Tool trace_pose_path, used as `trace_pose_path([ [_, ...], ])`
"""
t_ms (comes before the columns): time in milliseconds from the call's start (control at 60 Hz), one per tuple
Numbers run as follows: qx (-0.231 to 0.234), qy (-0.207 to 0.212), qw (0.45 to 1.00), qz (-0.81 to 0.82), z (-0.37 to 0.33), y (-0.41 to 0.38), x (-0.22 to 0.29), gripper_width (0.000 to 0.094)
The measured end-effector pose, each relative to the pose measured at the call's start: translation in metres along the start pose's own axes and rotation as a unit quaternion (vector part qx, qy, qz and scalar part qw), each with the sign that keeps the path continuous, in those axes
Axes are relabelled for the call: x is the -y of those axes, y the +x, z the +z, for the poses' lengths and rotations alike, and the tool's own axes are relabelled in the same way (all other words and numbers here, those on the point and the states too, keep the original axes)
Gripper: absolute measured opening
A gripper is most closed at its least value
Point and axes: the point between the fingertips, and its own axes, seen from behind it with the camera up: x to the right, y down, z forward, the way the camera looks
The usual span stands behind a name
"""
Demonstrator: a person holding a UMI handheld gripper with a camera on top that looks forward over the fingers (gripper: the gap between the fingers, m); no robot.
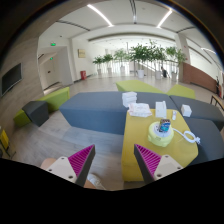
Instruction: Unplug charger
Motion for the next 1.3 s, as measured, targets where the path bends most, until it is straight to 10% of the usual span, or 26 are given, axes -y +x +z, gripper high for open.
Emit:
trace_pose_path([
  [867, -0.142, 0.038, 0.989, 0.028, 0.154, 0.237, 0.019, 0.0801],
  [967, -0.134, 0.050, 0.990, 0.020, 0.177, 0.241, 0.024, 0.0664],
  [1017, -0.145, 0.053, 0.988, 0.012, 0.183, 0.248, 0.021, 0.0381],
  [1300, -0.144, 0.064, 0.987, 0.015, 0.186, 0.248, 0.028, 0.0186],
])
